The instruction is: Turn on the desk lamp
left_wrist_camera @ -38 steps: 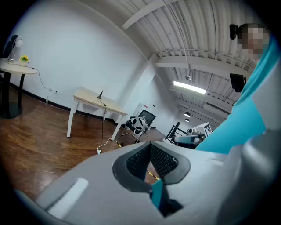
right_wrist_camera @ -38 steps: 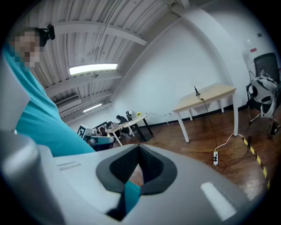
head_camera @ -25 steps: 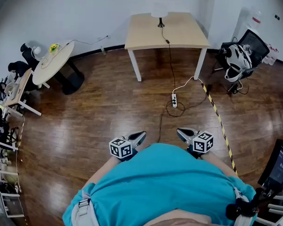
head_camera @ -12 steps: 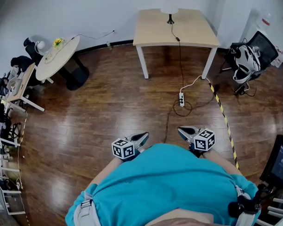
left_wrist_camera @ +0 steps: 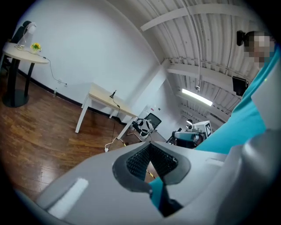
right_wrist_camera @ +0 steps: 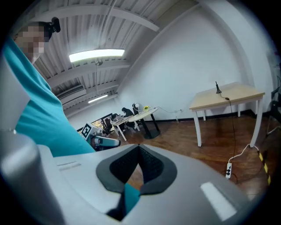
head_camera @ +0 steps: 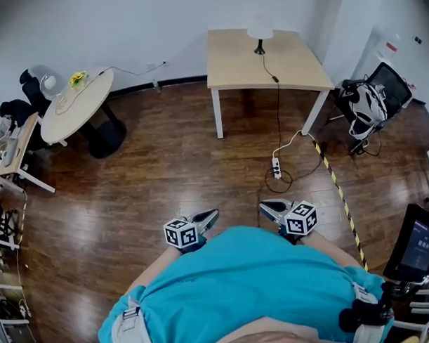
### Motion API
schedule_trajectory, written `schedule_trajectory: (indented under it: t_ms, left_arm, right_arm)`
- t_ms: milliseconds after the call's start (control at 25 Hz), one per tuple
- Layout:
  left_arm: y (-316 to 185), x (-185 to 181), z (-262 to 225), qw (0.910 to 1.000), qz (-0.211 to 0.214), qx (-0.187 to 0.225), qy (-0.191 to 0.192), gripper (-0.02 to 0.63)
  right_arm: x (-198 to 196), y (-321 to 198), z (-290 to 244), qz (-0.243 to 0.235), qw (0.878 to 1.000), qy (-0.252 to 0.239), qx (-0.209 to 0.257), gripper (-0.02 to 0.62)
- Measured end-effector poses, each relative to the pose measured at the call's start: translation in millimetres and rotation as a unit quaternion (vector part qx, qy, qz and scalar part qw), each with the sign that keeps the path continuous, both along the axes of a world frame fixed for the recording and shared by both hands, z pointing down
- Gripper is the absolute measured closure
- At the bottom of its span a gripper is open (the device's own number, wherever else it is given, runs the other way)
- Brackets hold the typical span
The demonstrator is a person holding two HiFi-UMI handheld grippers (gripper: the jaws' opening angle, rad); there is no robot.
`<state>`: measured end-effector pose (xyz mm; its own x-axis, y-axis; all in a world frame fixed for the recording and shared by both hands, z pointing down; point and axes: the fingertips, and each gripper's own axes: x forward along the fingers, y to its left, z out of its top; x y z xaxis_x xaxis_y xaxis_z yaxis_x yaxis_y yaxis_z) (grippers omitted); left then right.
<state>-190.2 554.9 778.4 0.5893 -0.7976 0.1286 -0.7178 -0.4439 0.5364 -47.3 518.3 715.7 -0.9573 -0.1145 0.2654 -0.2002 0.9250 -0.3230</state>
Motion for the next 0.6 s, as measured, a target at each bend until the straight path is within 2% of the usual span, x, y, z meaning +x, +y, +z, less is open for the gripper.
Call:
schedule_trajectory:
  t_ms: [160,320,480,600]
  left_arm:
    - [-29.8,-37.1,-6.0,0.9997,-0.007,-0.006,0.023,0.604]
    - [-66.1,-65.8,4.6,0.9979,-0.026,-0.035,0.048,0.604]
    - [-98.6,-69.8,9.4,0.9981,-0.042,-0.03,0.034,0.604]
    - [-119.8,-69.6,19.8,0.9965,-0.074,-0.025,0.031,0.604]
  right_arm:
    - [-27.0,-34.1,-4.6,0.008,1.0,0.017,-0.013,0.594]
    - [-48.4,-79.6,-0.1,0.006,0.999,0.021,-0.028,0.594]
    - [-57.2,-114.4,11.7,-0.024,0.999,0.02,-0.026,0.594]
    - [-50.9,-143.8,27.3,-0.047,0.999,0.013,-0.024,0.594]
